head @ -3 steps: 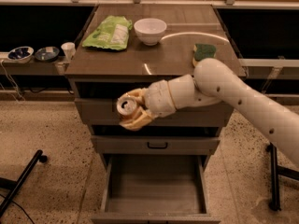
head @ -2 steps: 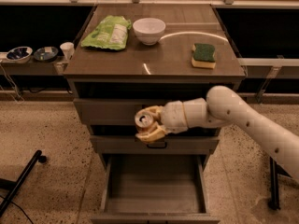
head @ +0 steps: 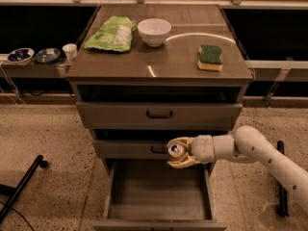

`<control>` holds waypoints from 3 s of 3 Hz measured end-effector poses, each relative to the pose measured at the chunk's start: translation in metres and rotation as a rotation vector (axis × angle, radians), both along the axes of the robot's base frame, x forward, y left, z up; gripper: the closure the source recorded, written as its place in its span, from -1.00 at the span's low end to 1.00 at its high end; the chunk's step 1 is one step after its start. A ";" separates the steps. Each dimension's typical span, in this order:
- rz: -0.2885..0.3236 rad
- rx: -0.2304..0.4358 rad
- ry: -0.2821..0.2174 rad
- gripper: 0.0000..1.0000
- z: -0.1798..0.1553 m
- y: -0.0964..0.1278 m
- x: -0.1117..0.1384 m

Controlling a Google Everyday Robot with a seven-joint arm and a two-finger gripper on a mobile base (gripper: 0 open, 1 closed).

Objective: Place orange can into bottom drawer

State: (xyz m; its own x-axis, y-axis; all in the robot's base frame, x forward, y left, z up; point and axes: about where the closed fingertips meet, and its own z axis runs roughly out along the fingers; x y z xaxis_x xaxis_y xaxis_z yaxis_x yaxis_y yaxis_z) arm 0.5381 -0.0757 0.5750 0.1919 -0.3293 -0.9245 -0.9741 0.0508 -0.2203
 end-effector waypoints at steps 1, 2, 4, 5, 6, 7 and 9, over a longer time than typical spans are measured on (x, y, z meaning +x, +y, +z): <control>0.009 0.005 0.016 1.00 -0.004 0.005 0.001; -0.073 0.033 0.061 1.00 -0.053 -0.003 -0.010; -0.435 0.180 -0.039 1.00 -0.159 -0.037 0.026; -0.446 0.211 -0.038 1.00 -0.190 -0.025 0.018; -0.479 0.138 0.013 1.00 -0.221 -0.027 0.027; -0.514 0.107 0.061 1.00 -0.266 -0.026 0.035; -0.499 0.146 0.088 1.00 -0.342 0.000 0.035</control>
Offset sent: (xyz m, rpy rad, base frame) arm 0.0323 -0.0501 -0.1727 0.0719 0.0942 -0.4951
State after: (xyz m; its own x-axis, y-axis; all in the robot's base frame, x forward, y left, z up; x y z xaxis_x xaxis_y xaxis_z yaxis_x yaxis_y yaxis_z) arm 0.5732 -0.0760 0.2328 -0.0358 -0.2278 -0.9730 -0.8379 0.5374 -0.0950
